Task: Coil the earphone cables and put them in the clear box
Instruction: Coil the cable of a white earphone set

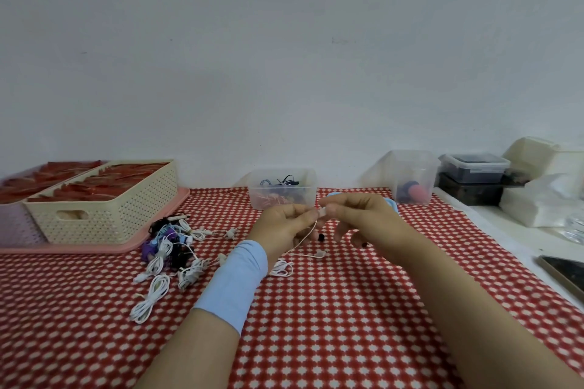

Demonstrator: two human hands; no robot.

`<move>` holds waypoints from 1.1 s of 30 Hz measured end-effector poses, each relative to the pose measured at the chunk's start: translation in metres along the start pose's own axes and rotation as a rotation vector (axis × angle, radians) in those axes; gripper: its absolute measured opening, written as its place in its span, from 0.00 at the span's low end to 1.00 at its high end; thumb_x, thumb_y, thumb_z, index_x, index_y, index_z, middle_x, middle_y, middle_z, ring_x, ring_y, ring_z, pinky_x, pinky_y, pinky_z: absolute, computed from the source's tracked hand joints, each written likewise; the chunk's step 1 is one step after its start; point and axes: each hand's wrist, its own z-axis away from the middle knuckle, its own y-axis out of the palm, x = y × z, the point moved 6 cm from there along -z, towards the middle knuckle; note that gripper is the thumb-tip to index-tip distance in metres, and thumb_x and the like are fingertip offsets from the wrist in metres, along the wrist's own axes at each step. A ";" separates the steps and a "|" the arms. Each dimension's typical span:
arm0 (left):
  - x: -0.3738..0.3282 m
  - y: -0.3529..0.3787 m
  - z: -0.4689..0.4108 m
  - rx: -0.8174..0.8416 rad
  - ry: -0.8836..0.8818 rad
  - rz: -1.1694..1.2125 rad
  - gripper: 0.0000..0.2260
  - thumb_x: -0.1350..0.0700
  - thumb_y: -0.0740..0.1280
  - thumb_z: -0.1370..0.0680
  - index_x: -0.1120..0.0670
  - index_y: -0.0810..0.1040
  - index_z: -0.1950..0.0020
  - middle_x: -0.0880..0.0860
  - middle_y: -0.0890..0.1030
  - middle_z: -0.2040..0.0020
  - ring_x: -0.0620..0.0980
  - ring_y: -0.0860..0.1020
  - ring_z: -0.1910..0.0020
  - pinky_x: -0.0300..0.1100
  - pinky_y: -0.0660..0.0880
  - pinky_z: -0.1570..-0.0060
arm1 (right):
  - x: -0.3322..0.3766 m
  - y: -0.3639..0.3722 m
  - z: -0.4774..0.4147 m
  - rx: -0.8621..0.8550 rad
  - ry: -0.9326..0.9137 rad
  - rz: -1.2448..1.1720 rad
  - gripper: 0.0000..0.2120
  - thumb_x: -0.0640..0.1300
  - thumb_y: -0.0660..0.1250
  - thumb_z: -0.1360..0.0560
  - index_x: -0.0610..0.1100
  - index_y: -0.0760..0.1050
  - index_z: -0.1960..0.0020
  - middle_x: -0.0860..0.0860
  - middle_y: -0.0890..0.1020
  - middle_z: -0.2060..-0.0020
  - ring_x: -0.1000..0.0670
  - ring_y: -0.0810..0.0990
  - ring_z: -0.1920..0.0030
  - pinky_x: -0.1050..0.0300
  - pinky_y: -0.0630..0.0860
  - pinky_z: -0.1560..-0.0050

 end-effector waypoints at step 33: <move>-0.008 -0.002 0.008 0.045 0.065 -0.376 0.10 0.61 0.72 0.24 0.51 0.83 0.44 0.50 0.86 0.55 0.46 0.85 0.57 0.37 0.80 0.52 | -0.041 -0.058 -0.010 -0.015 0.226 0.936 0.06 0.45 0.75 0.27 0.56 0.86 0.55 0.58 0.87 0.57 0.57 0.83 0.57 0.57 0.80 0.47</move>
